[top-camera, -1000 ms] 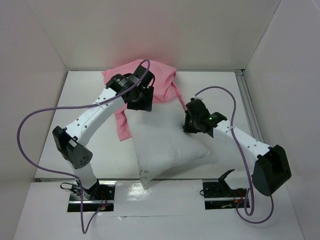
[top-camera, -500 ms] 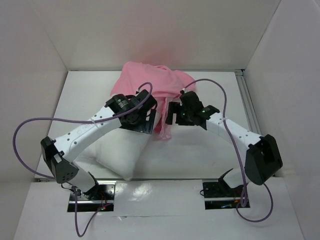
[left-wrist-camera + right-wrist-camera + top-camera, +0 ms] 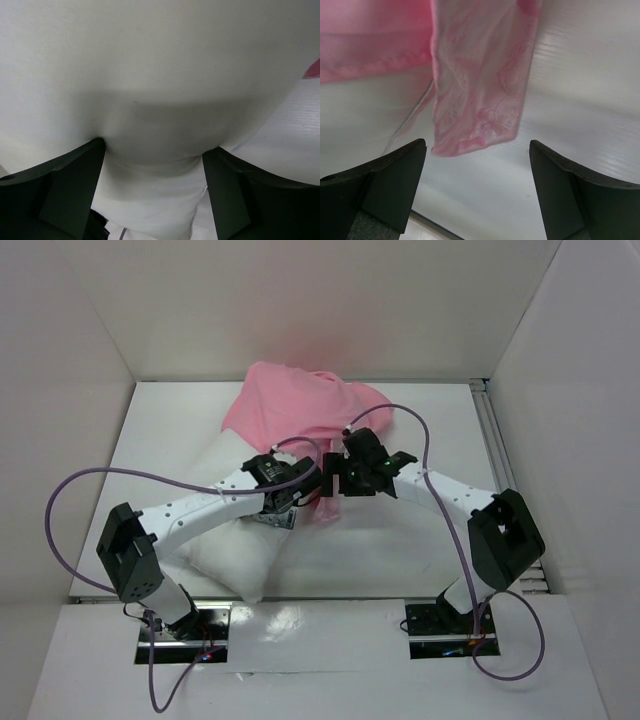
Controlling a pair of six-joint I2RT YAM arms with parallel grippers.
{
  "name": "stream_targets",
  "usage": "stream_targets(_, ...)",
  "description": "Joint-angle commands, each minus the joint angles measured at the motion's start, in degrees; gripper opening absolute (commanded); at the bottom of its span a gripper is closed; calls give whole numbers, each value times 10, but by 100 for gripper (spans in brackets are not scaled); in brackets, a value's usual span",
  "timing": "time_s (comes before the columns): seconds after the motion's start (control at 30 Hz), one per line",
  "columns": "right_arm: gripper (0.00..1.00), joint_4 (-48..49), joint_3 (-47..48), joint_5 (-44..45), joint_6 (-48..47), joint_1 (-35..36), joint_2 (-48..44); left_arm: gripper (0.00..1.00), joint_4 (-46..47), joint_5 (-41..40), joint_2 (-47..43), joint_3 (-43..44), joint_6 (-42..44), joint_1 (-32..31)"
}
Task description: Put the pillow into the pillowcase
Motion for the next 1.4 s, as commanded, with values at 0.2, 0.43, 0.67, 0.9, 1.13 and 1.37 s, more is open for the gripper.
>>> stream_targets(0.2,87,59,18,13,25,31,34,0,57,-19,19,17,3,28)
stream_targets(0.43,50,90,24,90,65,38,75,0,63,7,4,71,15,28)
stream_targets(0.67,0,131,34,24,-22,27,17,0,122,90,-6,161,40,33)
stream_targets(0.9,0,-5,218,-182,-86,87,-152,0,32,69,103,496,46,68)
stream_targets(1.13,0,-52,42,-166,-33,100,-274,0,88,76,99,420,-3,73)
stream_targets(1.37,0,-31,-30,-207,9,100,-333,0,135,83,103,350,-32,48)
